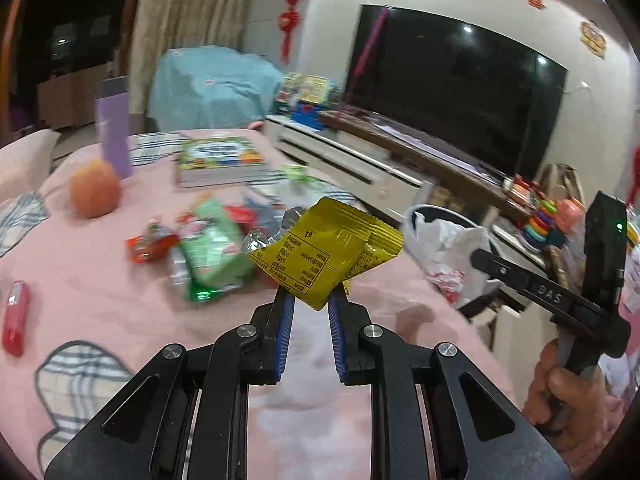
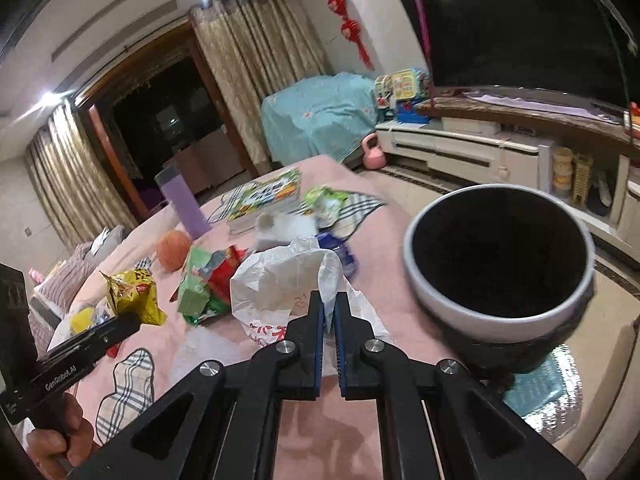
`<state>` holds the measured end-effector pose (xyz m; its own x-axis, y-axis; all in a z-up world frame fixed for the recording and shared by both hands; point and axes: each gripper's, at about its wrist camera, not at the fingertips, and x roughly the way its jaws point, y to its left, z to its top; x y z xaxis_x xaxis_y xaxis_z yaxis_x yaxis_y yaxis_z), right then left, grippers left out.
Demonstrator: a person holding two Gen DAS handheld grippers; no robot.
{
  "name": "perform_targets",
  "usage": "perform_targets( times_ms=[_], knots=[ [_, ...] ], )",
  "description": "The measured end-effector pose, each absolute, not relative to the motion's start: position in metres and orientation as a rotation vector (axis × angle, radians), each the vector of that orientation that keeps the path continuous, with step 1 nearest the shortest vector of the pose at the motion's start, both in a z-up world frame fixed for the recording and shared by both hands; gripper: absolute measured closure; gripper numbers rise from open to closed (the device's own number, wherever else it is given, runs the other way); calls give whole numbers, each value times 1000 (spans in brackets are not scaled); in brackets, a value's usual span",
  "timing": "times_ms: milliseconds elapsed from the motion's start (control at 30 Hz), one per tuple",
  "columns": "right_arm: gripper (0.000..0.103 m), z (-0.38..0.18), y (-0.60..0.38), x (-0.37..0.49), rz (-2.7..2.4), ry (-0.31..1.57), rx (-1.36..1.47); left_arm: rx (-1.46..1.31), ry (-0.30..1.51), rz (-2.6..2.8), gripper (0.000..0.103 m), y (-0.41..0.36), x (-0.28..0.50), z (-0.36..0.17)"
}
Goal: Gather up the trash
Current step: 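Carry both items over the bin and open both tools to drop them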
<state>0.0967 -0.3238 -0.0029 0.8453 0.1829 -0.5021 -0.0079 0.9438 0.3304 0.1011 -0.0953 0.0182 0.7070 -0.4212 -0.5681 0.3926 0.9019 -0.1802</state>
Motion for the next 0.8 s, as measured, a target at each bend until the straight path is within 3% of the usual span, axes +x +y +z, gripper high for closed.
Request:
perform_targets(
  times_ms=[800],
  knots=[
    [98, 1, -465, 107, -84, 568, 381, 135, 760, -719, 87, -298, 147, 15]
  ],
)
